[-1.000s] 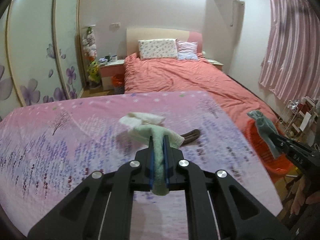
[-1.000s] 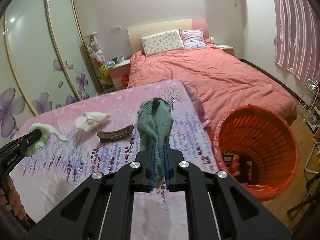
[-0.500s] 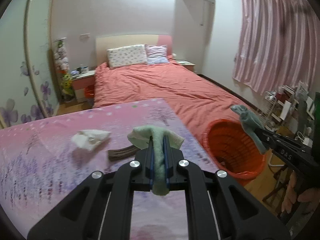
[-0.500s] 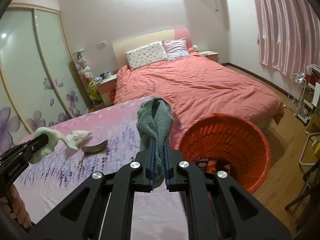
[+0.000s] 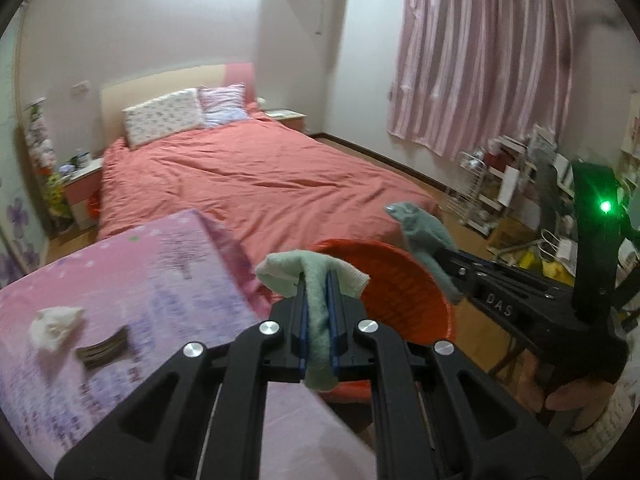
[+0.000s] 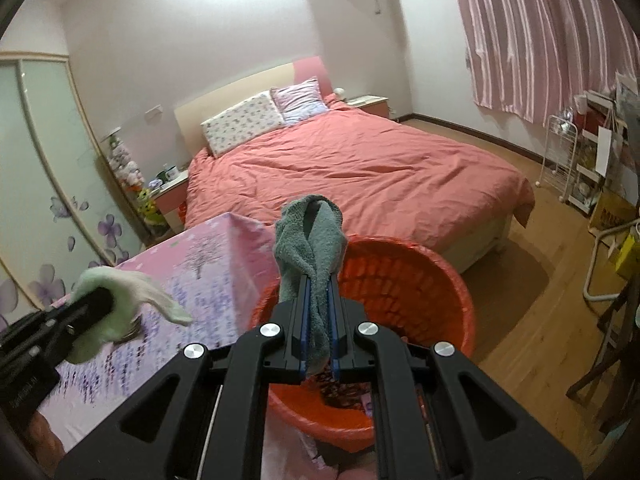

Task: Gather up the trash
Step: 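Carry both socks over the orange basket and open both tools, then grasp the white tissue with the left tool while the right tool reaches for the brown hair clip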

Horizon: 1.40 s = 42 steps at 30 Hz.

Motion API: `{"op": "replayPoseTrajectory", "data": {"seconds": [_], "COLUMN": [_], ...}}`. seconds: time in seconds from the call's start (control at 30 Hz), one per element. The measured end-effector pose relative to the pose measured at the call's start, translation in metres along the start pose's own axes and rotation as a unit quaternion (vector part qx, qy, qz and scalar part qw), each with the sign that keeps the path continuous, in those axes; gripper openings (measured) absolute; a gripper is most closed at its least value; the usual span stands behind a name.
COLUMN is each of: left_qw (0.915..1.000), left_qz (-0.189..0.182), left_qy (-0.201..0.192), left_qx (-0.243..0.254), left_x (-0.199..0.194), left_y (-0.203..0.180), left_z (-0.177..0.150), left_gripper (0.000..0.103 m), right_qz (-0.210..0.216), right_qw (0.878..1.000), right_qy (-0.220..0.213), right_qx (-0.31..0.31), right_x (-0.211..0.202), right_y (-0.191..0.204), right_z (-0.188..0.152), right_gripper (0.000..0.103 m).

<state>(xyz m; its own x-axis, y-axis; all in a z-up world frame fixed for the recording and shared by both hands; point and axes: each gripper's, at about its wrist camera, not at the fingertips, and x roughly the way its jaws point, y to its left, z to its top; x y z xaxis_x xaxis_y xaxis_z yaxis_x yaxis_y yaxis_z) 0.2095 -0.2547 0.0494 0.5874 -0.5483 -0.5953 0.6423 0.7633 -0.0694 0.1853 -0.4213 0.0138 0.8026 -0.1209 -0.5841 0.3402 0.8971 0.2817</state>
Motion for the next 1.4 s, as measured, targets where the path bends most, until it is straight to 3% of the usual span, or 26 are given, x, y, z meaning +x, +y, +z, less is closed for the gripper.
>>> {"op": "replayPoseTrajectory", "data": {"seconds": [0.13,0.23,0.3,0.47,0.67,0.83,1.0,1.1,1.27,1.4], "left_qw": [0.9998,0.9990,0.9981,0.9948,0.9879,0.9735,0.9451,0.9327,0.9247,0.9176], "left_qz": [-0.004,0.018,0.030,0.071,0.136,0.216,0.307,0.328,0.325,0.342], "left_qy": [0.021,0.041,0.053,0.067,0.061,0.051,0.055,0.066,0.084,0.113], "left_qx": [0.004,-0.001,-0.010,-0.032,-0.046,-0.056,-0.097,-0.135,-0.179,-0.169], "left_x": [0.041,0.067,0.078,0.077,0.045,0.013,-0.007,-0.006,0.019,0.046], "left_y": [-0.010,-0.002,0.010,0.054,0.109,0.169,0.249,0.293,0.341,0.354], "left_z": [0.000,-0.007,-0.014,-0.033,-0.055,-0.068,-0.077,-0.076,-0.066,-0.069], "left_gripper": [0.021,0.042,0.047,0.061,0.078,0.092,0.096,0.097,0.099,0.099], "right_qz": [0.000,-0.006,-0.006,-0.012,-0.012,0.005,0.032,0.046,0.055,0.062], "right_qw": [1.000,1.000,0.999,0.999,0.999,0.996,0.992,0.987,0.980,0.978], "right_qy": [0.014,0.026,0.028,0.044,0.049,0.060,0.082,0.094,0.101,0.111], "right_qx": [0.010,0.012,0.015,0.017,-0.017,-0.058,-0.092,-0.120,-0.164,-0.165], "right_x": [0.021,0.037,0.042,0.051,0.050,0.047,0.051,0.056,0.064,0.074], "right_y": [-0.014,-0.021,-0.024,-0.020,0.006,0.048,0.091,0.119,0.156,0.170], "right_z": [0.002,-0.004,-0.009,-0.021,-0.029,-0.045,-0.068,-0.081,-0.099,-0.101], "right_gripper": [0.011,0.030,0.044,0.050,0.063,0.068,0.069,0.069,0.069,0.069]}}
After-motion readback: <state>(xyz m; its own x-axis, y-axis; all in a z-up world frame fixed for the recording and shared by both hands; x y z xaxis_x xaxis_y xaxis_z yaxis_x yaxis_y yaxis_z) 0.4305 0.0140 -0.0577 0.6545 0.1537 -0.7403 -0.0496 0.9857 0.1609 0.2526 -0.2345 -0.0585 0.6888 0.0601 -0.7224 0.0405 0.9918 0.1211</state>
